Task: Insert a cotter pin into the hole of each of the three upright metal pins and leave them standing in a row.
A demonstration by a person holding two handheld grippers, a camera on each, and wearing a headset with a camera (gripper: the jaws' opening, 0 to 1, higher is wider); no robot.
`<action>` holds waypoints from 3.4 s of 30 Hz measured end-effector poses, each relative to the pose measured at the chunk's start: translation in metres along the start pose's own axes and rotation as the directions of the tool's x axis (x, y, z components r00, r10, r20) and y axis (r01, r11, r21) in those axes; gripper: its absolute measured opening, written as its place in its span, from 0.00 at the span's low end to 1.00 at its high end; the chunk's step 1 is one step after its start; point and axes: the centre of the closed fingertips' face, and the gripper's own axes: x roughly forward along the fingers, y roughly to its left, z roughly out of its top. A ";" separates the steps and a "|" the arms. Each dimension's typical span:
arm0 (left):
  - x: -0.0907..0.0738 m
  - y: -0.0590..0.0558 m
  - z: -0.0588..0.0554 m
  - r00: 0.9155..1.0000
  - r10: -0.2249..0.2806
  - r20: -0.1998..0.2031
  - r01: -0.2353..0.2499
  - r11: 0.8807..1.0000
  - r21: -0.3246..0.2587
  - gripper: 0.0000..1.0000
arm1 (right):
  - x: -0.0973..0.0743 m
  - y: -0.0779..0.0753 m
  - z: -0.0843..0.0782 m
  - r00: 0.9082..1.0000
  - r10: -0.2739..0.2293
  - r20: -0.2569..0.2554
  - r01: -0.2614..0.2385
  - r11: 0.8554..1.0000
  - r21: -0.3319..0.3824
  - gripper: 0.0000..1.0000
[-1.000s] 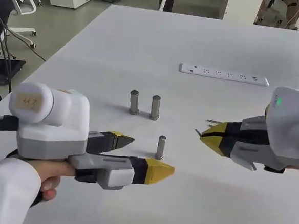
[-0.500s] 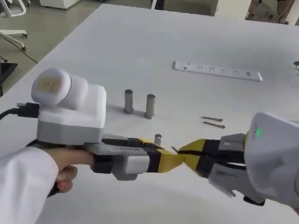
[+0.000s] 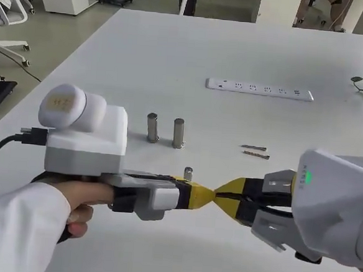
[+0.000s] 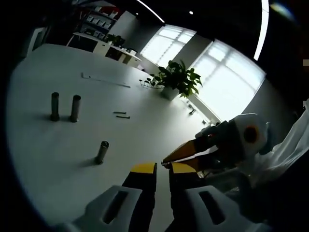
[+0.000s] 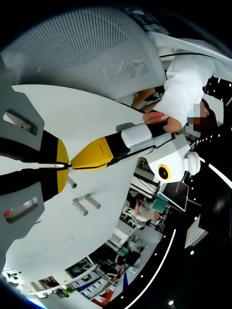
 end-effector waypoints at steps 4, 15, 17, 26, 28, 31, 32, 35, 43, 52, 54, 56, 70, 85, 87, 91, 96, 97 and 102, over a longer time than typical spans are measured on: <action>0.001 -0.002 -0.002 1.000 -0.008 -0.017 0.008 1.000 -0.004 0.05 | 0.000 0.002 0.002 1.000 0.006 0.001 -0.006 1.000 -0.015 0.00; -0.002 -0.001 -0.010 0.997 0.002 -0.072 0.000 1.000 0.031 0.01 | 0.002 0.009 0.003 0.999 0.035 -0.008 -0.035 0.997 -0.063 0.00; -0.002 -0.001 -0.010 0.997 0.014 -0.076 -0.009 0.998 0.057 0.00 | 0.003 0.010 0.003 0.999 0.038 -0.009 -0.039 0.997 -0.063 0.00; -0.004 0.000 -0.015 0.996 0.020 -0.089 -0.015 0.998 0.057 0.00 | 0.002 0.008 0.000 0.999 0.039 -0.018 -0.040 0.997 -0.067 0.00; -0.004 -0.003 -0.014 0.997 0.007 -0.076 -0.002 0.998 0.061 0.00 | 0.002 0.007 -0.004 0.999 0.044 -0.027 -0.046 0.997 -0.063 0.00; -0.005 -0.003 -0.013 0.998 0.007 -0.066 -0.004 0.999 0.046 0.00 | 0.001 0.008 -0.003 0.999 0.048 -0.018 -0.049 0.997 -0.067 0.00; -0.005 -0.002 -0.013 0.998 0.011 -0.067 -0.008 0.999 0.041 0.00 | 0.001 0.007 -0.004 0.999 0.050 -0.021 -0.051 0.996 -0.069 0.00; -0.006 0.000 -0.012 0.998 0.012 -0.058 -0.011 1.000 0.024 0.00 | 0.002 0.007 -0.004 0.999 0.046 -0.026 -0.048 0.996 -0.069 0.00; -0.005 -0.005 -0.017 0.997 -0.019 -0.074 0.020 1.000 0.011 0.00 | 0.004 0.008 -0.004 0.998 0.045 -0.034 -0.048 0.995 -0.088 0.00; -0.004 -0.009 -0.009 0.997 -0.072 0.007 0.072 0.989 -0.132 0.10 | 0.004 0.005 -0.004 0.999 0.023 -0.042 -0.028 0.990 -0.136 0.00; -0.004 -0.002 -0.012 0.999 -0.039 -0.007 0.038 0.991 -0.127 0.14 | 0.004 0.005 -0.005 0.999 0.021 -0.044 -0.027 0.990 -0.139 0.00; -0.004 0.001 -0.015 0.999 -0.028 -0.022 0.024 0.986 -0.163 0.14 | 0.004 0.006 -0.004 0.999 0.020 -0.043 -0.026 0.989 -0.144 0.00; -0.001 0.000 -0.015 0.999 -0.038 -0.023 0.030 0.964 -0.264 0.02 | 0.005 0.011 -0.004 0.998 0.016 -0.058 -0.027 0.981 -0.193 0.00; 0.000 -0.002 -0.019 0.997 -0.061 -0.053 0.038 0.931 -0.363 0.01 | 0.001 0.014 -0.002 0.999 0.005 -0.050 -0.017 0.972 -0.234 0.00; 0.001 -0.002 -0.019 0.997 -0.059 -0.054 0.035 0.927 -0.372 0.01 | 0.001 0.014 -0.002 0.999 0.002 -0.050 -0.014 0.971 -0.239 0.00; 0.000 -0.002 -0.018 0.997 -0.056 -0.043 0.034 0.911 -0.412 0.01 | 0.000 0.012 -0.002 0.999 -0.007 -0.047 -0.005 0.969 -0.247 0.00; 0.000 -0.002 -0.015 0.998 -0.053 -0.027 0.037 0.910 -0.412 0.00 | 0.000 0.009 -0.001 0.999 -0.021 -0.042 0.009 0.965 -0.260 0.00; 0.000 -0.002 -0.015 0.998 -0.053 -0.026 0.038 0.913 -0.406 0.00 | -0.001 0.009 -0.001 0.999 -0.021 -0.041 0.010 0.966 -0.259 0.00; 0.000 -0.003 -0.015 0.998 -0.054 -0.033 0.037 0.922 -0.384 0.00 | -0.001 0.010 -0.001 0.999 -0.021 -0.032 0.012 0.967 -0.254 0.00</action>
